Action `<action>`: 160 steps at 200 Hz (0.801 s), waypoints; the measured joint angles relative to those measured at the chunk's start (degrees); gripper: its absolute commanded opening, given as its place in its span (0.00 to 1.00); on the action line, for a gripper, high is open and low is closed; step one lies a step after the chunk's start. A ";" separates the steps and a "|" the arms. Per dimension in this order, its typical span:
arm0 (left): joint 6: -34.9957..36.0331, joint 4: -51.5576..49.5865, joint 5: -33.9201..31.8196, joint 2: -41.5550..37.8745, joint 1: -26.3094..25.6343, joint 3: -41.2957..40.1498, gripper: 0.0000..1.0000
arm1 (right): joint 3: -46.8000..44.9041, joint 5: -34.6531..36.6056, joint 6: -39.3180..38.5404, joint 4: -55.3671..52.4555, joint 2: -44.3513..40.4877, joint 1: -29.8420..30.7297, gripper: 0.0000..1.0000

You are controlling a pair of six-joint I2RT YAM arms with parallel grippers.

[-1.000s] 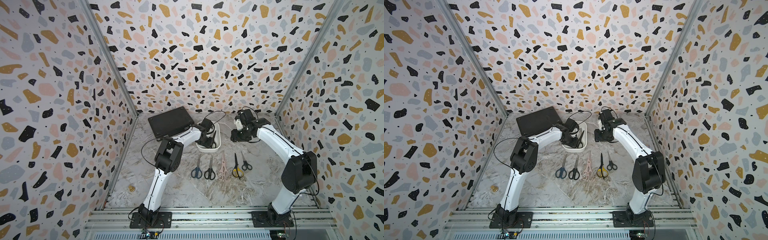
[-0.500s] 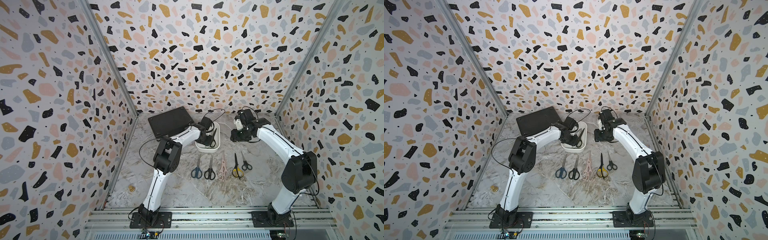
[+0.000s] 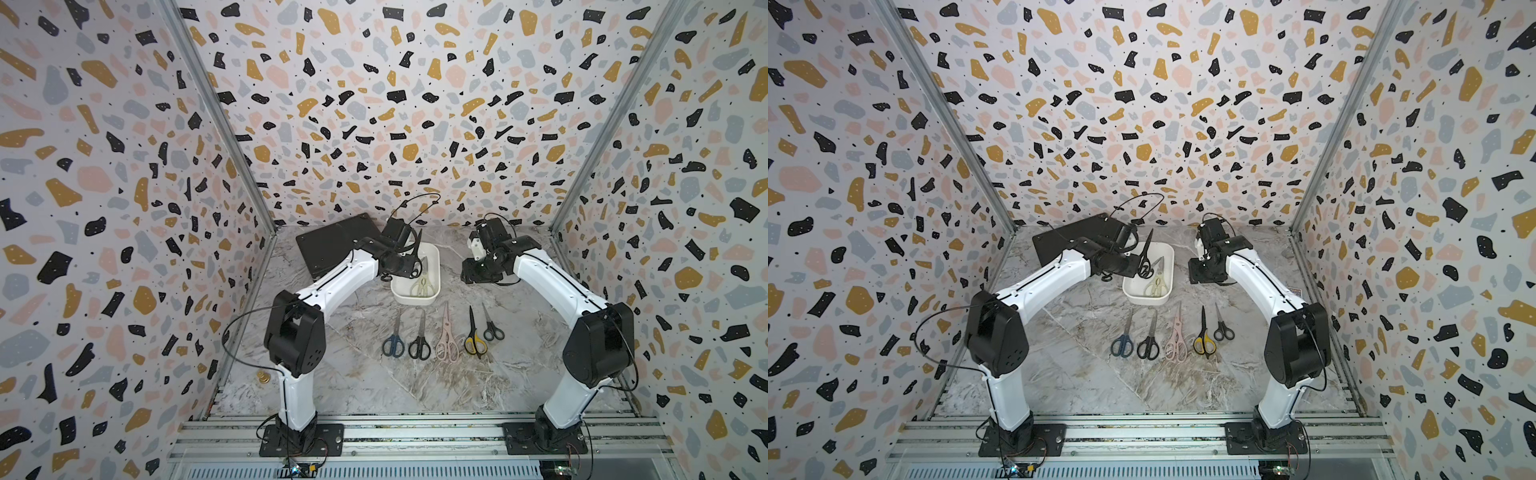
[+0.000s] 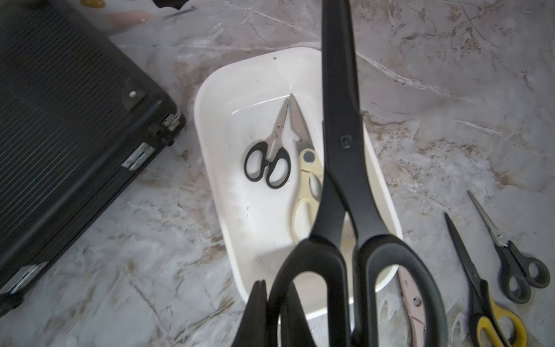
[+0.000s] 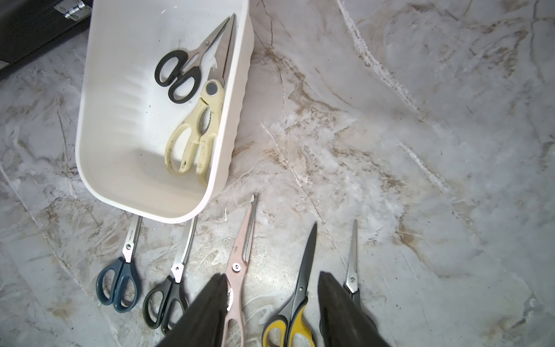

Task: Take the scissors out of the storage box
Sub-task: Pick up the scissors from the storage box, then place the scissors at the center of the board.

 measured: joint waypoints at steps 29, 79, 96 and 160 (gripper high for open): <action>0.94 -2.40 -1.62 -11.13 3.54 -12.22 0.00 | 0.00 -0.07 0.00 0.00 0.00 0.00 0.54; 1.42 -5.62 -3.93 -26.45 5.55 -31.93 0.00 | 0.37 -0.44 0.02 -0.31 0.00 0.00 0.54; 0.26 -6.62 -4.17 -27.96 5.49 -36.22 0.00 | 1.03 -0.68 0.04 -0.46 0.00 0.02 0.54; -8.13 -5.62 -2.45 -26.23 5.46 -41.38 0.00 | 1.68 -1.20 0.31 -0.92 -0.04 0.26 0.54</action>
